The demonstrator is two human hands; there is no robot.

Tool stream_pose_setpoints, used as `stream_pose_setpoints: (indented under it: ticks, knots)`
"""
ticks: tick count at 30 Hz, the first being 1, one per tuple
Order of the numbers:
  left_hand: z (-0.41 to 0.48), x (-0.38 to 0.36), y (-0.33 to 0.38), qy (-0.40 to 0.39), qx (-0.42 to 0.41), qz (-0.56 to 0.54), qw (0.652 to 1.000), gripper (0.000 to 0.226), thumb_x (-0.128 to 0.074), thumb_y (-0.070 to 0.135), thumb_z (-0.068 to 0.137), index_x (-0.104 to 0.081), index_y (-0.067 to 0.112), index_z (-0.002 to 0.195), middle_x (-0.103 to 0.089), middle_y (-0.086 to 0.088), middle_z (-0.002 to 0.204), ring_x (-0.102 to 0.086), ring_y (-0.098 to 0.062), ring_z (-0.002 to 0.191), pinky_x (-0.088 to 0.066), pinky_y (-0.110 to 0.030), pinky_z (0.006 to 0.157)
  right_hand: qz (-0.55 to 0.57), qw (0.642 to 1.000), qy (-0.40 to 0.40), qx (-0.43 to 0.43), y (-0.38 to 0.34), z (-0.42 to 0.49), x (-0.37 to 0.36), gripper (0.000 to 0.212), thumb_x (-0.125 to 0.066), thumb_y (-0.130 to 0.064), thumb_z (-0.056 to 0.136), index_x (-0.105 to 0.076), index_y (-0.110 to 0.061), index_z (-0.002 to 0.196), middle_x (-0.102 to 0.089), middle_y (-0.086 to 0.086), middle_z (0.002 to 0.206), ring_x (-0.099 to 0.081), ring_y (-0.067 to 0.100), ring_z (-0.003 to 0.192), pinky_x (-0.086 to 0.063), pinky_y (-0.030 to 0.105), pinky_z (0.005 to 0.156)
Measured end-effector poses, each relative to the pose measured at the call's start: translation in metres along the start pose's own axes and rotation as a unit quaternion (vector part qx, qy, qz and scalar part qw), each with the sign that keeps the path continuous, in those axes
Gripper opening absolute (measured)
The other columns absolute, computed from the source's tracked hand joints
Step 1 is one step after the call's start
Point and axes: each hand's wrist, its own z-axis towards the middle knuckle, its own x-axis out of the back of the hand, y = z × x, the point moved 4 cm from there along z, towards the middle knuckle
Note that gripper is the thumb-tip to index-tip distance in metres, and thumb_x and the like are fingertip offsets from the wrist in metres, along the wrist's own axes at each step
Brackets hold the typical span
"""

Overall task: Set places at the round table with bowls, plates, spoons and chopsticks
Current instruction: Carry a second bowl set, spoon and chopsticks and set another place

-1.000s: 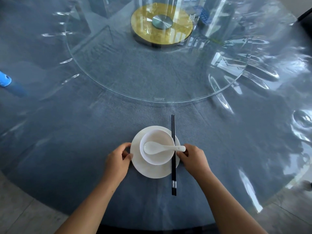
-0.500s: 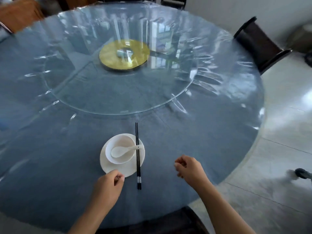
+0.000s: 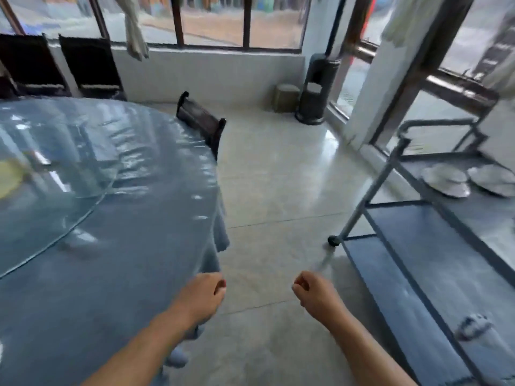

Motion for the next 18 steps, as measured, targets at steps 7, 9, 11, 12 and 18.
stream_pose_setpoints:
  ticks: [7,9,11,12,18]
  knots:
    - [0.118,-0.034,0.176,-0.054,-0.160,0.078,0.983,0.022,-0.048,0.029,0.096,-0.065,0.022,0.110,-0.071,-0.002,0.102,-0.066,-0.022,0.092,-0.051,-0.033,0.078,0.009,0.988,0.112,-0.110,0.131,0.010,0.118,0.019,-0.056,-0.030,0.091,-0.064,-0.015,0.085,-0.066,-0.003,0.079,-0.062,0.015,0.075,-0.050,0.034,0.067]
    - [0.154,-0.045,0.219,-0.063,-0.194,0.085,0.975,0.024,-0.048,0.030,0.097,-0.065,0.021,0.111,-0.070,0.000,0.103,-0.065,-0.020,0.091,-0.050,-0.032,0.075,0.006,0.982,0.131,-0.137,0.161,0.024,0.143,0.017,-0.055,-0.030,0.090,-0.063,-0.016,0.085,-0.063,-0.007,0.077,-0.059,0.012,0.074,-0.048,0.031,0.066]
    - [0.194,-0.055,0.258,-0.074,-0.221,0.088,0.968,0.025,-0.048,0.031,0.097,-0.065,0.021,0.111,-0.070,0.000,0.103,-0.065,-0.019,0.090,-0.051,-0.032,0.075,0.003,0.975,0.149,-0.164,0.191,0.045,0.170,0.016,-0.055,-0.031,0.088,-0.061,-0.018,0.082,-0.063,-0.007,0.077,-0.058,0.011,0.074,-0.047,0.032,0.066]
    - [0.214,-0.060,0.277,-0.078,-0.236,0.091,0.964,0.025,-0.048,0.031,0.097,-0.065,0.021,0.112,-0.070,0.000,0.105,-0.066,-0.019,0.092,-0.052,-0.032,0.078,0.006,0.971,0.156,-0.180,0.204,0.058,0.184,0.016,-0.054,-0.032,0.088,-0.061,-0.018,0.082,-0.065,-0.007,0.079,-0.059,0.012,0.075,-0.047,0.033,0.068]
    - [0.335,-0.082,0.383,-0.113,-0.309,0.107,0.938,0.024,-0.046,0.027,0.097,-0.065,0.020,0.112,-0.070,-0.001,0.110,-0.065,-0.020,0.100,-0.053,-0.033,0.085,0.026,0.941,0.209,-0.263,0.259,0.134,0.261,0.014,-0.055,-0.029,0.091,-0.058,-0.019,0.083,-0.063,-0.001,0.083,-0.060,0.021,0.079,-0.043,0.031,0.067]
